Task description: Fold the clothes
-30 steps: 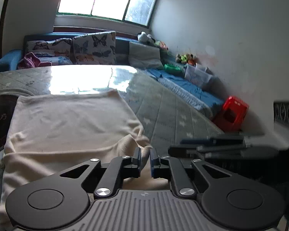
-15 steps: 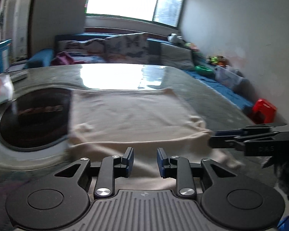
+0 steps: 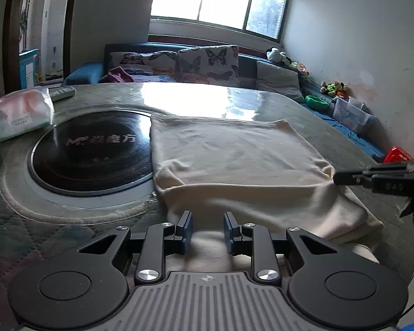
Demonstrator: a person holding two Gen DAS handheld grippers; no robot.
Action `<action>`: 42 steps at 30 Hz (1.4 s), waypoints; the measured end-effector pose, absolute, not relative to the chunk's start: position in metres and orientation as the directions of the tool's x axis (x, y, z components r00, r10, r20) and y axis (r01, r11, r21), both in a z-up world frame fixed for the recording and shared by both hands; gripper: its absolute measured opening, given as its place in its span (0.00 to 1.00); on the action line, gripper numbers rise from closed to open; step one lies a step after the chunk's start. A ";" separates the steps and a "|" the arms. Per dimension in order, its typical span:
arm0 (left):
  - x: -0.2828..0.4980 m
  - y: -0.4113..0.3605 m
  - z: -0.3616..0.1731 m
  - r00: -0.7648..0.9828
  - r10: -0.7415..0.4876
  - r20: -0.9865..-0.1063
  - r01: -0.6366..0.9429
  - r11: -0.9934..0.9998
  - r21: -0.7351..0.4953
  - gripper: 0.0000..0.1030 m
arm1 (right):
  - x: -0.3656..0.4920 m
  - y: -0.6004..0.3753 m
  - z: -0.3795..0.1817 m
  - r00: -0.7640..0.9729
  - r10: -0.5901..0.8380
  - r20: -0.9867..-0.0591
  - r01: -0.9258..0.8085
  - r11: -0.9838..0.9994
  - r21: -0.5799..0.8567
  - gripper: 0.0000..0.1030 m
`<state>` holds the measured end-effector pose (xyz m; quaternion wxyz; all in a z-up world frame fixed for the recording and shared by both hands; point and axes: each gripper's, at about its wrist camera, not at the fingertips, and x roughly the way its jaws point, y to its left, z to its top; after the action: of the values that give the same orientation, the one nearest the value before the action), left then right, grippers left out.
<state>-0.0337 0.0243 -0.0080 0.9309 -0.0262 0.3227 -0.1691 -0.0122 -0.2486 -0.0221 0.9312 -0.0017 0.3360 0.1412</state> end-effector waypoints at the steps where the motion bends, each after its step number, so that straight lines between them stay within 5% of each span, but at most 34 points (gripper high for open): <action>1: -0.034 0.025 -0.006 0.737 -0.331 -0.590 0.298 0.942 -0.156 0.26 | -0.012 -0.251 -0.024 0.727 0.261 -0.635 -0.259 0.961 0.099 0.05; 12: -0.016 0.012 -0.002 0.746 -0.344 -0.570 0.327 0.935 -0.137 0.25 | -0.027 -0.241 -0.005 0.741 0.332 -0.583 -0.339 0.935 0.102 0.13; 23: -0.011 0.029 -0.007 0.758 -0.293 -0.583 0.268 0.954 -0.131 0.24 | -0.021 -0.231 -0.023 0.684 0.355 -0.638 -0.387 0.917 0.095 0.15; 32: -0.028 -0.006 0.002 0.726 -0.407 -0.554 0.415 0.902 -0.119 0.23 | -0.029 -0.218 -0.014 0.670 0.392 -0.631 -0.448 0.891 0.076 0.23; 42: -0.045 0.008 -0.008 0.716 -0.373 -0.590 0.409 0.909 -0.078 0.23 | -0.044 -0.232 -0.020 0.651 0.352 -0.672 -0.433 0.900 0.053 0.24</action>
<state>-0.0454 0.0077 -0.0079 0.9259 0.0288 0.3119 -0.2112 -0.0437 -0.2321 -0.0205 0.9068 -0.0562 0.3573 0.2164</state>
